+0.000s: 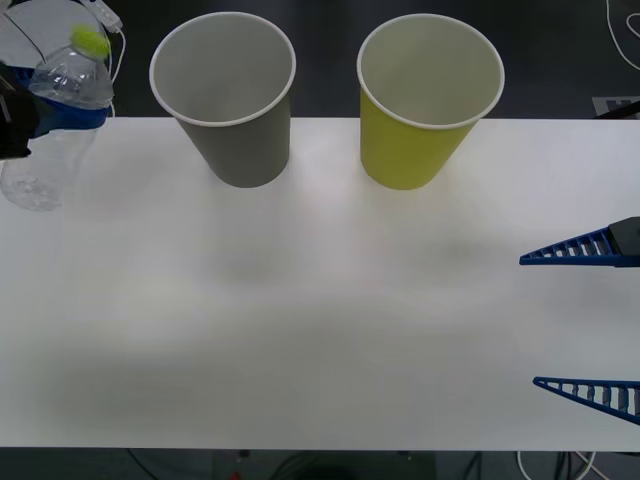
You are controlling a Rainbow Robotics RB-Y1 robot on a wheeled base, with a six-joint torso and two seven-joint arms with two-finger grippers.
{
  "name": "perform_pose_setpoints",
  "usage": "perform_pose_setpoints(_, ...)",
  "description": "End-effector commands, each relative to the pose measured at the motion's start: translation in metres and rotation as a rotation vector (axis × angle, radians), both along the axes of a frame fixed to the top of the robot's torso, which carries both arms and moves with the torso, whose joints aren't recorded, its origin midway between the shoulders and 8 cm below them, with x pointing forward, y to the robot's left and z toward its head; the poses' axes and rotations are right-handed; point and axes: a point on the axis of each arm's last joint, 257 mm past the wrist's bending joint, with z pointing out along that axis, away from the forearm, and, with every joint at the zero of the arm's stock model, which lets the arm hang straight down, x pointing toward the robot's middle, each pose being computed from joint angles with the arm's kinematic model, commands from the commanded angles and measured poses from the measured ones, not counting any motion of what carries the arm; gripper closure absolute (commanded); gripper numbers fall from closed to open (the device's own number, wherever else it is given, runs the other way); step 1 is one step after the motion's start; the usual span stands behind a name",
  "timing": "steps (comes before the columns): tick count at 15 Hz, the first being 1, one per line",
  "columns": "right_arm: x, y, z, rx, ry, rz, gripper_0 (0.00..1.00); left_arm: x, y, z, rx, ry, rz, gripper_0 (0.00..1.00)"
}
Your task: Put the can into the green bin and the plastic bottle into the gray bin
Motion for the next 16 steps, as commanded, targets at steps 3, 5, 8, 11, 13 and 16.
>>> perform_pose_setpoints(3, 0.0, 0.0, 0.0, 0.0, 0.0, 0.0, 0.0, 0.026, 0.002, 0.02, 0.042, 0.038, -0.031, 1.0)
perform_pose_setpoints(5, 0.0, 0.0, 0.0, 0.0, 0.0, 0.0, 0.0, 0.038, -0.002, 0.038, 0.055, 0.039, -0.048, 1.0)
perform_pose_setpoints(8, 0.0, 0.0, 0.0, 0.0, 0.0, 0.0, 0.0, 0.051, -0.009, 0.06, 0.068, 0.044, -0.065, 1.0)
perform_pose_setpoints(11, 0.0, 0.0, 0.0, 0.0, 0.0, 0.0, 0.0, 0.064, -0.019, 0.067, 0.088, 0.076, -0.088, 1.0)
perform_pose_setpoints(13, 0.0, 0.0, 0.0, 0.0, 0.0, 0.0, 0.0, 0.073, -0.027, 0.069, 0.113, 0.1, -0.103, 1.0)
perform_pose_setpoints(16, 0.0, 0.0, 0.0, 0.0, 0.0, 0.0, 0.0, 0.086, -0.039, 0.072, 0.148, 0.138, -0.116, 1.0)
